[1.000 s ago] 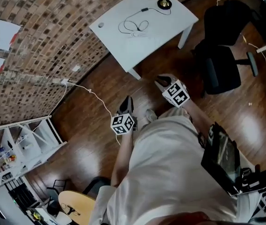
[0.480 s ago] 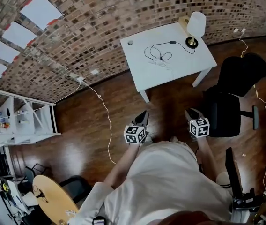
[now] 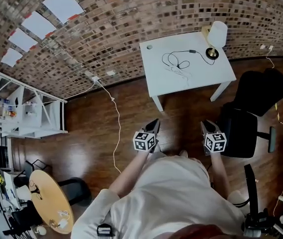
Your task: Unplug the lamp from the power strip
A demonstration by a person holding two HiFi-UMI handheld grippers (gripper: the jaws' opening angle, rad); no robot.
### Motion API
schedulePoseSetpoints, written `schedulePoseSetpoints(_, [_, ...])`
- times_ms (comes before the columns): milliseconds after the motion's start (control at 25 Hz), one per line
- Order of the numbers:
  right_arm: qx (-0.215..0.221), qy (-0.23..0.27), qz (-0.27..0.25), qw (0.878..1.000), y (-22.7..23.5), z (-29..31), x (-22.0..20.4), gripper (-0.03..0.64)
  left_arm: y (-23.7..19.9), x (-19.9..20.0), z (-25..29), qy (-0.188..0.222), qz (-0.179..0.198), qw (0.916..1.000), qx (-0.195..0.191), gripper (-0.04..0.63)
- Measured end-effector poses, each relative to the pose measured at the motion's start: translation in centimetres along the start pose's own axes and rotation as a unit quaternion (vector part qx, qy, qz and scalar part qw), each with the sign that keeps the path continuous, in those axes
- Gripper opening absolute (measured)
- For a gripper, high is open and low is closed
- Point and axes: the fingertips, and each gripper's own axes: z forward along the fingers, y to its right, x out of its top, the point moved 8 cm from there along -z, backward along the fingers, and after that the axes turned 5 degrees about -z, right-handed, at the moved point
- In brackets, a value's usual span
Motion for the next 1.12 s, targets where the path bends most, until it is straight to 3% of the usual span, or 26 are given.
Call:
schedulePoseSetpoints(160, [0.017, -0.008, -0.003, 1.000, 0.6, -1.9, -1.8, 0.066, 1.9, -1.9, -0.9, -0.003, -0.010, 0.9999, 0.011, -0.003])
schedulePoseSetpoints(360, [0.062, -0.021, -0.062, 0.996, 0.7, -4.0, -3.5, 0.066, 4.8, -4.8, -1.1, 0.001, -0.029, 0.9995, 0.014, -0.003])
schedulePoseSetpoints(760, [0.072, -0.036, -0.049, 0.996, 1.6, -5.8, -7.6, 0.066, 8.3, -10.5, -1.5, -0.030, -0.042, 0.9986, 0.015, -0.003])
schedulePoseSetpoints(1120, [0.074, -0.015, -0.030, 0.997, 2.5, -5.4, -6.4, 0.066, 8.9, -8.4, -0.7, -0.034, -0.018, 0.9991, 0.019, -0.003])
